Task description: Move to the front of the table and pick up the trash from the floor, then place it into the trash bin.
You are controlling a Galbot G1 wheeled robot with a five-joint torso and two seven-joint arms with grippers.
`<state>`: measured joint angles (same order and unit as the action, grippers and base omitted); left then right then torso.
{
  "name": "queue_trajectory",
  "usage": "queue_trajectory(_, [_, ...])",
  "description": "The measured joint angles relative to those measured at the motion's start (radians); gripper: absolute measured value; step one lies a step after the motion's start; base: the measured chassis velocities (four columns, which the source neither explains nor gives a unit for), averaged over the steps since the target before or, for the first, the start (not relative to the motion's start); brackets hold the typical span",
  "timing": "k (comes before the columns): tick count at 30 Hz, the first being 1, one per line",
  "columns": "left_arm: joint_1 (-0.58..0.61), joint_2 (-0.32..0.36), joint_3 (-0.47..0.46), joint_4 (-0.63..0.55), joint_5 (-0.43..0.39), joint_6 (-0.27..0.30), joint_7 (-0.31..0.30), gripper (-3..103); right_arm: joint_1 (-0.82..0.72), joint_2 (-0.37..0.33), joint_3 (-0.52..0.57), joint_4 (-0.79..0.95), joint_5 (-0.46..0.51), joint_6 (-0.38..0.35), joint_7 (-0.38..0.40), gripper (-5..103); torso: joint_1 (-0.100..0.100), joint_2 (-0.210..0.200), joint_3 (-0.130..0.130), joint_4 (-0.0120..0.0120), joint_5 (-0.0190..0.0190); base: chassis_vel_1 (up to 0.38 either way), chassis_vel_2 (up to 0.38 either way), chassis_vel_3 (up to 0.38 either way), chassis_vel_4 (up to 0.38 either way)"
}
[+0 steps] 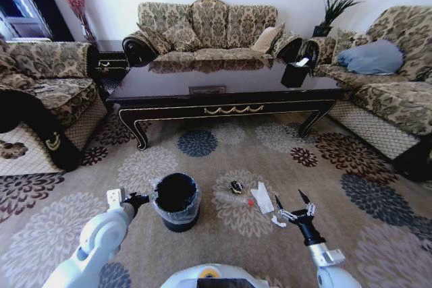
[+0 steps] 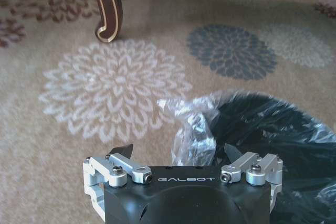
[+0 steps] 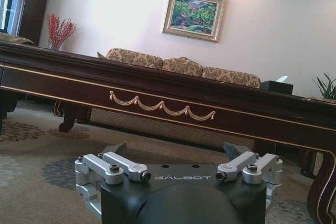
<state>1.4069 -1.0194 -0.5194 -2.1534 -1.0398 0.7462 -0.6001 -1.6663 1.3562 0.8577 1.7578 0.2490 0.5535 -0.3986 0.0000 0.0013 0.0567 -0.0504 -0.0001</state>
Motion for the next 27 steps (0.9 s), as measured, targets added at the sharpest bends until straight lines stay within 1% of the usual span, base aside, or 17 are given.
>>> queue_trajectory(1, [0.000, 0.000, 0.000, 0.000, 0.000, 0.000, 0.000, 97, 0.000, 0.000, 0.000, 0.000, 0.000, 0.000, 0.000, 100, 0.000, 0.000, 0.000, 0.0000, 0.0000, 0.000, 0.000, 0.000, 0.000])
queue_trajectory(5, [-0.042, -0.017, 0.038, 0.073, -0.020, -0.003, 0.022, 97, 0.002, 0.000, -0.005, -0.001, 0.010, -0.003, 0.002, 100, 0.000, 0.000, 0.000, 0.0001, 0.0000, 0.000, 0.000, 0.000, 0.000])
queue_trajectory(8, [-0.060, -0.024, 0.060, 0.092, -0.025, -0.005, 0.024, 97, 0.003, 0.001, -0.006, -0.005, 0.008, -0.003, 0.002, 100, 0.000, 0.000, 0.000, 0.0001, 0.0000, 0.000, 0.000, 0.000, 0.000])
queue_trajectory(10, [-0.074, -0.028, 0.080, 0.101, -0.023, -0.006, 0.021, 97, 0.005, 0.002, -0.006, -0.009, 0.006, -0.003, 0.002, 100, 0.000, 0.000, 0.000, 0.0000, 0.0000, 0.000, 0.000, 0.000, 0.000])
queue_trajectory(11, [-0.082, -0.029, 0.091, 0.103, -0.023, -0.006, 0.017, 100, 0.007, 0.003, -0.006, -0.014, 0.005, -0.003, 0.003, 100, 0.000, 0.000, 0.000, 0.0000, 0.0000, 0.000, 0.000, 0.000, 0.000])
queue_trajectory(12, [-0.087, -0.030, 0.096, 0.105, -0.023, -0.007, 0.012, 97, 0.008, 0.004, -0.006, -0.015, 0.004, -0.003, 0.003, 100, 0.000, 0.000, 0.000, 0.0000, 0.0001, 0.000, 0.000, 0.000, 0.000])
queue_trajectory(15, [-0.097, -0.031, 0.103, 0.110, -0.042, -0.007, 0.000, 95, 0.010, 0.007, -0.006, -0.019, 0.003, -0.003, 0.003, 100, 0.000, 0.000, 0.000, 0.0001, 0.0001, 0.000, 0.000, 0.000, 0.000])
queue_trajectory(17, [-0.103, -0.031, 0.104, 0.118, -0.070, -0.008, -0.013, 85, 0.013, 0.009, -0.007, -0.025, 0.001, -0.002, 0.004, 100, 0.000, 0.000, 0.000, 0.0000, 0.0001, 0.000, 0.000, 0.000, 0.000])
queue_trajectory(18, [-0.103, -0.031, 0.104, 0.118, -0.070, -0.008, -0.013, 85, 0.013, 0.009, -0.007, -0.025, 0.001, -0.002, 0.004, 100, 0.000, 0.000, 0.000, 0.0000, 0.0001, 0.000, 0.000, 0.000, 0.000])
queue_trajectory(20, [-0.107, -0.031, 0.104, 0.127, -0.081, -0.009, -0.016, 74, 0.017, 0.009, -0.009, -0.026, 0.001, -0.002, 0.008, 100, 0.000, 0.000, 0.000, 0.0001, 0.0001, 0.000, 0.000, 0.000, 0.000])
queue_trajectory(21, [-0.110, -0.030, 0.104, 0.131, -0.084, -0.009, -0.016, 74, 0.018, 0.008, -0.009, -0.026, 0.001, -0.002, 0.010, 100, 0.000, 0.000, 0.000, 0.0001, 0.0001, 0.000, 0.000, 0.000, 0.000])
queue_trajectory(22, [-0.114, -0.031, 0.105, 0.138, -0.090, -0.009, -0.016, 66, 0.019, 0.007, -0.010, -0.026, 0.000, -0.003, 0.015, 100, 0.000, 0.000, 0.000, 0.0001, 0.0001, 0.000, 0.000, 0.000, 0.000])
queue_trajectory(24, [-0.117, -0.032, 0.107, 0.142, -0.092, -0.009, -0.016, 66, 0.019, 0.007, -0.010, -0.026, 0.000, -0.003, 0.016, 100, 0.000, 0.000, 0.000, 0.0000, 0.0001, 0.000, 0.000, 0.000, 0.000])
queue_trajectory(27, [-0.121, -0.037, 0.112, 0.152, -0.094, -0.010, -0.020, 49, 0.018, 0.006, -0.010, -0.026, 0.001, -0.004, 0.018, 100, 0.000, 0.000, 0.000, 0.0003, 0.0004, 0.000, 0.000, 0.000, 0.000])
